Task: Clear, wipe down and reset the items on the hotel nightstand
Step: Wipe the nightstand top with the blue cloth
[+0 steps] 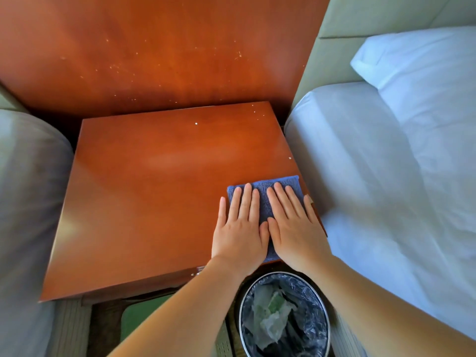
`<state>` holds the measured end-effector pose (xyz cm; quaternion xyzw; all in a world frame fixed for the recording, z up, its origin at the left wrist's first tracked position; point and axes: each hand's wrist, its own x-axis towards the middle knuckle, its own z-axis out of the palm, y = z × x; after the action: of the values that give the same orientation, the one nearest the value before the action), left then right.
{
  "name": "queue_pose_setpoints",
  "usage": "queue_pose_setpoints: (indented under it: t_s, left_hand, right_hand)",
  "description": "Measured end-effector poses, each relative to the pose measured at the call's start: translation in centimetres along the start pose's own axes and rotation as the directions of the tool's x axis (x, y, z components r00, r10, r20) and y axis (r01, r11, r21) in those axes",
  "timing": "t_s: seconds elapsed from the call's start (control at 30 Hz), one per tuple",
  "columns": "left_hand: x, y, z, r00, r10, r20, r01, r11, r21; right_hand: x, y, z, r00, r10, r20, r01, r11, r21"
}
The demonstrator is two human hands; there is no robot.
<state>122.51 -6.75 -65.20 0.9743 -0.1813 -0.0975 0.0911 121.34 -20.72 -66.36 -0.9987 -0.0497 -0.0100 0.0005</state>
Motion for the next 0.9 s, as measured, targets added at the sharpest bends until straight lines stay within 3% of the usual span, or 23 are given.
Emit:
queue_pose_setpoints:
  t_s: [0.17,0.4,0.9]
  left_hand:
    - [-0.4,3.1,0.8,0.998,0.059,0.008,-0.059,0.998,-0.029]
    - [0.6,2.4,0.2,0.991,0.135,0.024,-0.136,0.989,0.056]
    - [13.4,-2.9,-2.9,0.989,0.143,0.028,-0.145,0.978,0.147]
  right_hand:
    - [-2.5,2.5,-0.1,0.999,0.048,0.000,-0.048,0.999,-0.007]
    - [-1.9,2.6,0.0,0.997,0.071,-0.003,-0.071,0.997,0.015]
    - [11.7,3.0,0.4,0.995,0.101,0.026,-0.103,0.993,0.054]
